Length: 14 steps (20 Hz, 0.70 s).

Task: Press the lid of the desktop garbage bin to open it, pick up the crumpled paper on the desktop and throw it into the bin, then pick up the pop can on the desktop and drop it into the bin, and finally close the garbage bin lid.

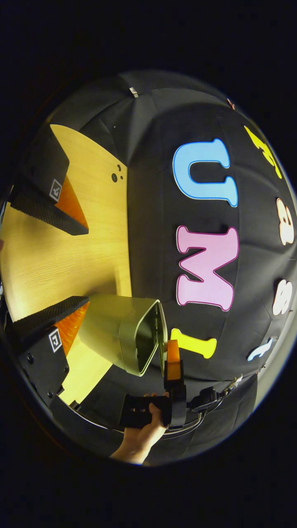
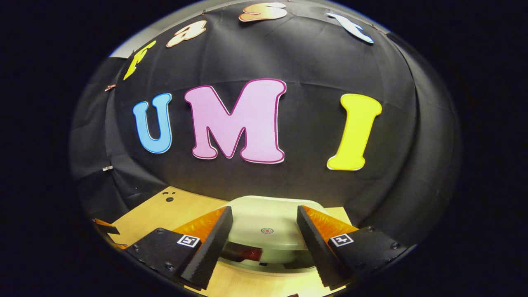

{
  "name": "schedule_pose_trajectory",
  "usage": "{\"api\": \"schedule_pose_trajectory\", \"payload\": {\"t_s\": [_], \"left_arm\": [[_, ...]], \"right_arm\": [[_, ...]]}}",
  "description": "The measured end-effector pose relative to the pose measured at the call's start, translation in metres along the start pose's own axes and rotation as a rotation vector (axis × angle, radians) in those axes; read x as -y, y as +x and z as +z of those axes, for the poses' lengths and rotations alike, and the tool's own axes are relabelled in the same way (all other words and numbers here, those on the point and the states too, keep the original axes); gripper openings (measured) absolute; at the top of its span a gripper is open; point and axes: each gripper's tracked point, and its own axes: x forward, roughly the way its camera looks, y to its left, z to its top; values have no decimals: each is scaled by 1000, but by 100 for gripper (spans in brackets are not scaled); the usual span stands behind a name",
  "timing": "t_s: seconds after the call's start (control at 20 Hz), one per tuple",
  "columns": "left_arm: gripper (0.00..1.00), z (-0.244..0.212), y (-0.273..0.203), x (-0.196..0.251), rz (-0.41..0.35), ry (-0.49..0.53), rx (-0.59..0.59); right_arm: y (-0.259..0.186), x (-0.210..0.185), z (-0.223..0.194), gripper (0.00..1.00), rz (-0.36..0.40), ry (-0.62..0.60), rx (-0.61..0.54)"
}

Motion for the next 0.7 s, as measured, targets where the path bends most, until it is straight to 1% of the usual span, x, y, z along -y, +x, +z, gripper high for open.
{"api": "schedule_pose_trajectory", "payload": {"t_s": [0.45, 0.55, 0.7], "left_arm": [[95, -3, -1, -5, 12, -9, -5], [95, -2, -1, -6, 13, -11, -2], [95, -3, 1, -5, 13, -16, -4]], "right_arm": [[3, 6, -49, 98, -8, 17, -99], [2, 6, -53, 98, -7, 12, -121], [2, 6, -52, 99, 3, 11, -111]]}}
